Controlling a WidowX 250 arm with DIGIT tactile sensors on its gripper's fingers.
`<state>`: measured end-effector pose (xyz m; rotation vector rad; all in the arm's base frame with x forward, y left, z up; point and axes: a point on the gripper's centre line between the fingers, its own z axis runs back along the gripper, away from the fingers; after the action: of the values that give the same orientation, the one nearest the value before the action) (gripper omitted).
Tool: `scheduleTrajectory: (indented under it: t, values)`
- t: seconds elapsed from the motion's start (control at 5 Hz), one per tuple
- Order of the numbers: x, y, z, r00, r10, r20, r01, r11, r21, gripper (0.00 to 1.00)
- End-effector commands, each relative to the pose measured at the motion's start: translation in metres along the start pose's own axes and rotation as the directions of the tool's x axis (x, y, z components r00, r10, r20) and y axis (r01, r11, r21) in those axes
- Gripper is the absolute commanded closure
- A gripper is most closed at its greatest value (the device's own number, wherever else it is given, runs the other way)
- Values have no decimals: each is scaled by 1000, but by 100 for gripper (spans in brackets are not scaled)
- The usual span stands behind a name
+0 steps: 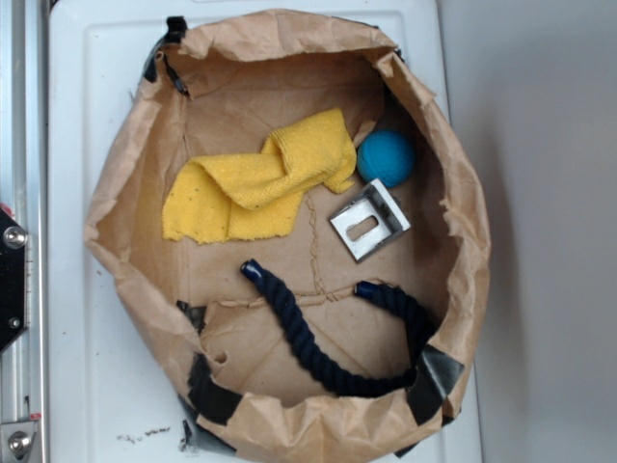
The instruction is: Grab the blue rope.
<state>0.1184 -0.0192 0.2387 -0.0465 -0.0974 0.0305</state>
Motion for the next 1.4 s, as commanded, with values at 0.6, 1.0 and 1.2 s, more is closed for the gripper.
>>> scheduleTrajectory:
  t: [0.6, 1.0, 1.2]
  values:
    - [131, 45, -75, 894, -448, -22, 447, 883, 140, 0]
    - [131, 45, -75, 894, -448, -22, 447, 883, 140, 0]
    - [131, 45, -75, 894, -448, -22, 447, 883, 140, 0]
